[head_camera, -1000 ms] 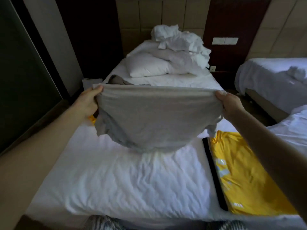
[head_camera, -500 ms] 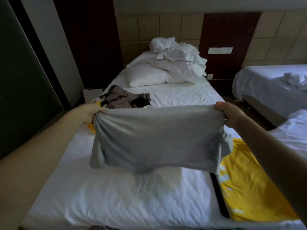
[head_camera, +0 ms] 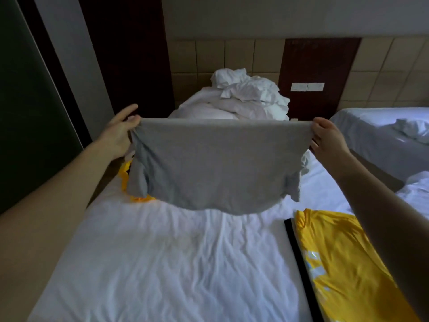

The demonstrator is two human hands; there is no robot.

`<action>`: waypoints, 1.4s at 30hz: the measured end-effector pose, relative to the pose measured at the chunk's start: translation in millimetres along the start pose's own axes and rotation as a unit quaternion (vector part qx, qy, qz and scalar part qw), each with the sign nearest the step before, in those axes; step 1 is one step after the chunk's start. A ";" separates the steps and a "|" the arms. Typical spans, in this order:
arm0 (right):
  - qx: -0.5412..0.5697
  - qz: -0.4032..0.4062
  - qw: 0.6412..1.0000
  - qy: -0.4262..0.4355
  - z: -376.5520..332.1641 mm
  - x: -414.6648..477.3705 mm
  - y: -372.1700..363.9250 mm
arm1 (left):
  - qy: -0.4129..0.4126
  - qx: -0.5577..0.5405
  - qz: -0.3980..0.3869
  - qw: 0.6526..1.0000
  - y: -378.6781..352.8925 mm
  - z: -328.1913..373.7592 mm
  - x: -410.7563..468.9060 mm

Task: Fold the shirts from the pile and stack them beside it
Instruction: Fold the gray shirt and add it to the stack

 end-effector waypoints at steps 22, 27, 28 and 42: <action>-0.280 -0.001 0.945 -0.167 256.2 -232.6 146.6 | 0.291 0.000 0.130 0.948 96.2 -295.1 -230.1; -0.298 0.001 0.929 -0.218 263.7 -234.7 154.6 | 0.323 0.039 0.169 0.930 119.8 -300.7 -233.9; -0.311 -0.018 0.919 -0.241 269.9 -238.3 154.1 | 0.341 0.069 0.152 0.925 120.4 -304.3 -237.2; -0.596 -0.076 0.769 -0.217 266.2 -213.8 137.5 | 0.395 0.251 0.003 0.884 128.8 -299.8 -206.2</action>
Point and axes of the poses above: each hand's wrist, its own x-axis towards the middle knuckle, its own y-axis out of the back of the hand, z = x × y, the point moved 1 cm from there along x, towards the middle knuckle, and after that the axes turned 2 degrees about z, right-handed, at the moved point
